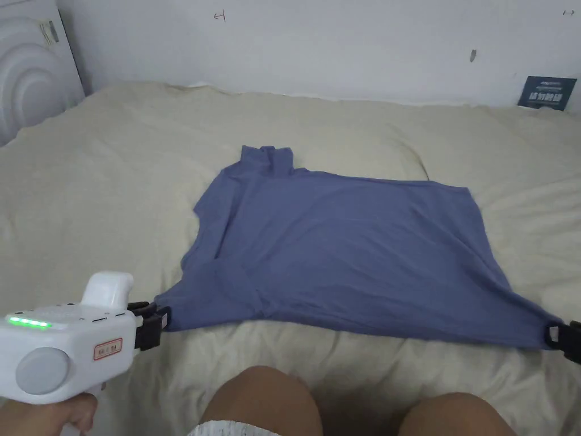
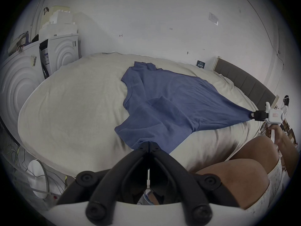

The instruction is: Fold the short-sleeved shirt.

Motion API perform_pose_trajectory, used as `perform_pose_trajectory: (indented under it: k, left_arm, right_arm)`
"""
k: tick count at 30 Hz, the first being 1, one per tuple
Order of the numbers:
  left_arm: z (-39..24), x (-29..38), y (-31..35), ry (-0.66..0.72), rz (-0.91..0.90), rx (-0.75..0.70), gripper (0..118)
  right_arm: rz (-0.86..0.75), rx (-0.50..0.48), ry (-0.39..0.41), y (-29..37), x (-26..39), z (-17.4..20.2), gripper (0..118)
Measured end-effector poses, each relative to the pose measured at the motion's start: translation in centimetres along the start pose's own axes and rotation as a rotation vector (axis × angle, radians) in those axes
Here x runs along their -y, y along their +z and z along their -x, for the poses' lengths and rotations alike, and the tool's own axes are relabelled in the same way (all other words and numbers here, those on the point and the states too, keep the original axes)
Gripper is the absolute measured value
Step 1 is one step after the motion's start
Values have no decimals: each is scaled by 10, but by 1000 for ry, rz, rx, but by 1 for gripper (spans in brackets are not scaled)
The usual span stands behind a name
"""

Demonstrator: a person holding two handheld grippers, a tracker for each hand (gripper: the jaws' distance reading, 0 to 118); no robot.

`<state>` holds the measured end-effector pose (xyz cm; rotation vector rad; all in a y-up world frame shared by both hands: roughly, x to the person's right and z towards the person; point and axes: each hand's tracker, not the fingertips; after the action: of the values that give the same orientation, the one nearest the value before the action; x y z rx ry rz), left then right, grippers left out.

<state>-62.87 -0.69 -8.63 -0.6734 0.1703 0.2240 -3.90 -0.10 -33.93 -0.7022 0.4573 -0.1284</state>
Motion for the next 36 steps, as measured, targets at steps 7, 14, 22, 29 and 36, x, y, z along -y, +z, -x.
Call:
perform_pose_trajectory:
  k: [7, 14, 22, 29, 36]
  left_arm:
    - [-8, -3, 0, -21, 18, -18, 2]
    - [-7, 13, -14, -14, 53, -48, 86]
    - [46, 28, 8, -39, 7, -113, 95]
    - [20, 39, 45, -100, -14, -68, 93]
    - [-20, 52, 27, -95, -50, -9, 0]
  right_arm:
    - [8, 22, 17, -4, -7, 3, 2]
    - [63, 73, 10, -24, 9, -9, 33]
    - [-32, 62, -7, 19, 24, -36, 117]
    - [-117, 38, 152, 65, 68, -9, 118]
    - [-129, 71, 192, 55, 107, 4, 0]
